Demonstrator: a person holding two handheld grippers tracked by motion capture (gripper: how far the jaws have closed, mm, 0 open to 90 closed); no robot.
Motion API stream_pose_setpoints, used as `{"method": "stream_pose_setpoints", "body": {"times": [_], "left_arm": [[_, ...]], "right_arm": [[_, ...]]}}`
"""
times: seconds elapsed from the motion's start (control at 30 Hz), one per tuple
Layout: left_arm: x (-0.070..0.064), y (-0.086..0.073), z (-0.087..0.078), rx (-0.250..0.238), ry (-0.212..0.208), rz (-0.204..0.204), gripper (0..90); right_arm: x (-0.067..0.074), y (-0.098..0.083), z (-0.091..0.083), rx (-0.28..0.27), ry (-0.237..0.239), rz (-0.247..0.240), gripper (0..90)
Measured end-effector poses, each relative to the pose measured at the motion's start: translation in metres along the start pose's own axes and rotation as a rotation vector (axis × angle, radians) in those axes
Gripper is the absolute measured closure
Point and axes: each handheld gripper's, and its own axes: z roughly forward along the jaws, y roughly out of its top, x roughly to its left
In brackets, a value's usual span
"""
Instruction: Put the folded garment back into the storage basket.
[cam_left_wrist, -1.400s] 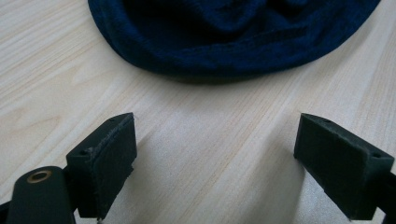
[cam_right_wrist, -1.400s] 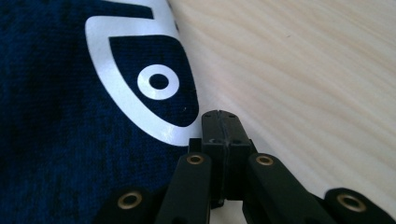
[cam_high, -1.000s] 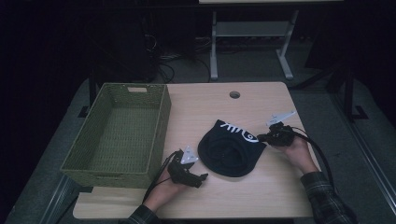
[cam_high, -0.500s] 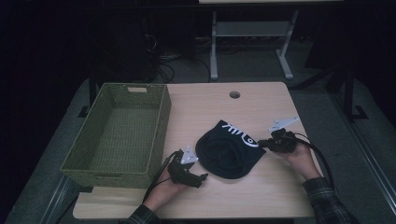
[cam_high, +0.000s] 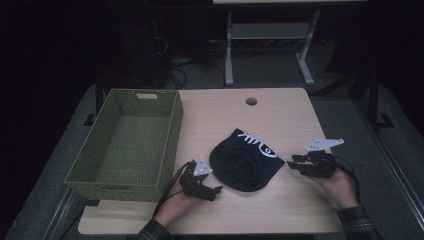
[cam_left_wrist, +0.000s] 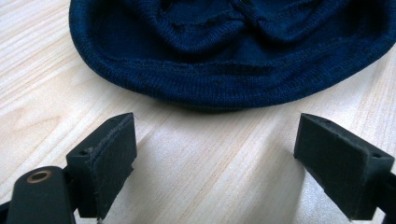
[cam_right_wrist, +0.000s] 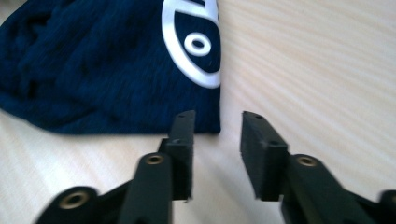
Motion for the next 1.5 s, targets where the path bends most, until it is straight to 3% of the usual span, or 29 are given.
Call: {"method": "stream_pose_setpoints", "body": {"times": [0.33,0.43,0.6,0.77,0.87,1.0,1.1,1.5], "left_arm": [[0.0,0.0,0.0,-0.002,0.001,-0.002,12.1],[0.0,0.0,0.0,-0.005,0.001,-0.004,12.1],[0.0,0.0,0.0,-0.005,0.001,-0.004,12.1],[0.0,0.001,0.0,0.011,-0.003,-0.001,12.1],[0.0,0.003,-0.001,0.031,-0.002,-0.002,12.6],[0.0,0.006,-0.003,0.065,0.0,-0.01,13.0],[-0.001,0.011,-0.006,0.076,-0.008,-0.02,13.0],[0.003,0.046,-0.019,0.092,-0.027,-0.02,13.3]], "right_arm": [[0.018,-0.031,-0.015,-0.039,-0.089,0.034,35.2],[0.022,-0.041,-0.014,-0.024,-0.123,0.042,25.6],[0.023,-0.052,-0.009,-0.014,-0.126,0.071,14.4],[0.023,-0.055,-0.006,-0.023,-0.128,0.071,11.8],[0.024,-0.056,-0.002,-0.001,-0.147,0.063,9.5],[0.024,-0.057,0.0,0.001,-0.122,0.088,9.3],[0.024,-0.057,0.0,0.002,-0.114,0.078,8.3],[0.024,-0.057,0.0,0.002,-0.113,0.077,8.3]]}}
